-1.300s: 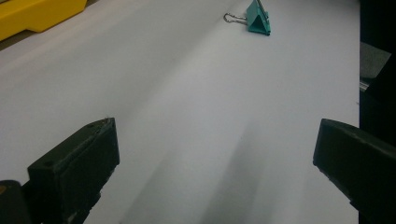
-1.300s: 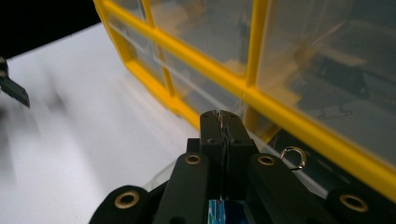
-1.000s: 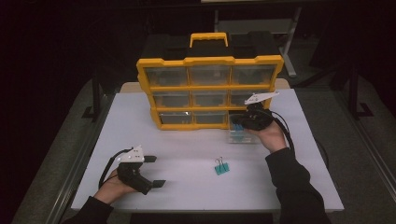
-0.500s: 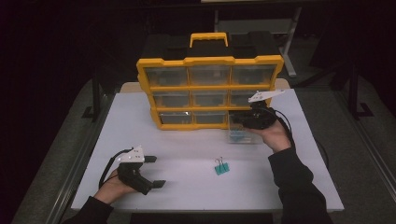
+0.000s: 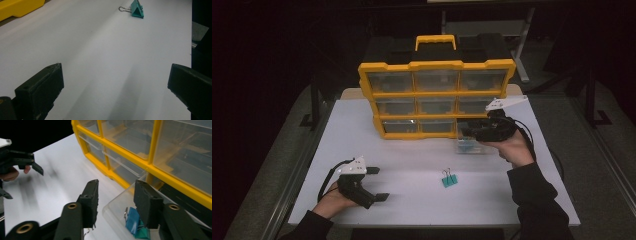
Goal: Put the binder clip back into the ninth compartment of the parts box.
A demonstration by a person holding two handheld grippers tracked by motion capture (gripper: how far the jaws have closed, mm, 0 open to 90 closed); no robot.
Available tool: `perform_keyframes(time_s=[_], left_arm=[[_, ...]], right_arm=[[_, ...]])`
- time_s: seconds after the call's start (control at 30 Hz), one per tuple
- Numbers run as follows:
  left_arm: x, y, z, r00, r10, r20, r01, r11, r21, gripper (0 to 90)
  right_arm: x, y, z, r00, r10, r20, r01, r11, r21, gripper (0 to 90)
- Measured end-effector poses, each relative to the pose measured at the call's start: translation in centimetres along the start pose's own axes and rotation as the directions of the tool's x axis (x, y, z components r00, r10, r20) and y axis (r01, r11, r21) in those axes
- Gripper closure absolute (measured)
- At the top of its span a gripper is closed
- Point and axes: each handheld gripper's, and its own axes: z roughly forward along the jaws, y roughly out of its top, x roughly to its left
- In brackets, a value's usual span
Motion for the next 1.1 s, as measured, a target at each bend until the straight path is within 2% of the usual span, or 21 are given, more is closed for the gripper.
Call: perform_keyframes(time_s=[0.23, 0.47, 0.73, 1.1], left_arm=[[0.0, 0.0, 0.0, 1.0, 0.002, -0.002, -0.002, 1.0, -0.001, 0.0], [0.1, 0.0, -0.3, 0.9999, -0.008, -0.009, 0.008, 0.9999, -0.013, 0.0], [0.1, -0.1, -0.2, 0.9999, -0.005, -0.009, 0.005, 1.0, -0.008, 0.0], [0.0, -0.1, -0.1, 1.0, -0.003, -0.008, 0.003, 1.0, -0.006, 0.0]], right_arm=[[1.6, -0.4, -0.7, 0.9994, -0.031, -0.015, 0.031, 0.999, 0.012, 46.8], [2.8, -1.9, -1.0, 0.9988, -0.028, -0.04, 0.03, 0.999, 0.028, 42.9], [4.4, -4.1, 0.0, 0.9971, -0.042, -0.063, 0.045, 0.997, 0.062, 40.1], [5.4, -6.5, 1.7, 0.9948, -0.035, -0.095, 0.044, 0.995, 0.088, 38.0]])
